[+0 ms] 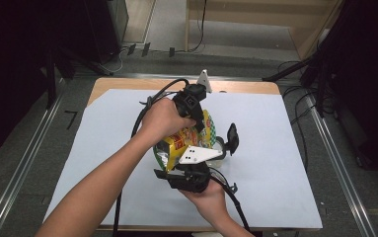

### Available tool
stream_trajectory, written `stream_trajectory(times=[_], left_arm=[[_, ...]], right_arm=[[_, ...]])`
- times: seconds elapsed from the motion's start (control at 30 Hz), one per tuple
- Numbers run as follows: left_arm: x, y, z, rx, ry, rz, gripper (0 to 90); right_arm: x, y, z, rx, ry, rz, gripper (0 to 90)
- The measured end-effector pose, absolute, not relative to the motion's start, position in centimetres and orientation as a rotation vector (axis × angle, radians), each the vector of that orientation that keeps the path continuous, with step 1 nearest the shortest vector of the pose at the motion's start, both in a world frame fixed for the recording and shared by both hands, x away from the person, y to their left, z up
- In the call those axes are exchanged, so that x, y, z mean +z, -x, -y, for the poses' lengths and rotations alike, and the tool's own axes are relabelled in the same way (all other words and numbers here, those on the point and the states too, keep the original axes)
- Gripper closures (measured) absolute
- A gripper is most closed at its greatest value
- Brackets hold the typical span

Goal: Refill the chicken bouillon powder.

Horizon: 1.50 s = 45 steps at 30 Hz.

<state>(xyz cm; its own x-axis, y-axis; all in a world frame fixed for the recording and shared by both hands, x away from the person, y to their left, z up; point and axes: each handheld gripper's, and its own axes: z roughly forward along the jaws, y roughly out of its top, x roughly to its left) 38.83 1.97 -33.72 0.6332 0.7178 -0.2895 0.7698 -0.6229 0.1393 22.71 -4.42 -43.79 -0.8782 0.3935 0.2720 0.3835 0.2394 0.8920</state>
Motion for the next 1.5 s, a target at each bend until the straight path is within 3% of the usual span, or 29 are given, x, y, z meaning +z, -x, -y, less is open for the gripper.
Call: stream_trajectory(times=[1.5], left_arm=[[-32.1, -38.7, -2.0, -0.244, -2.604, -1.152, 86.3]], right_arm=[[-43.0, -23.4, 4.0, 1.74, -0.747, -2.442, 70.0]])
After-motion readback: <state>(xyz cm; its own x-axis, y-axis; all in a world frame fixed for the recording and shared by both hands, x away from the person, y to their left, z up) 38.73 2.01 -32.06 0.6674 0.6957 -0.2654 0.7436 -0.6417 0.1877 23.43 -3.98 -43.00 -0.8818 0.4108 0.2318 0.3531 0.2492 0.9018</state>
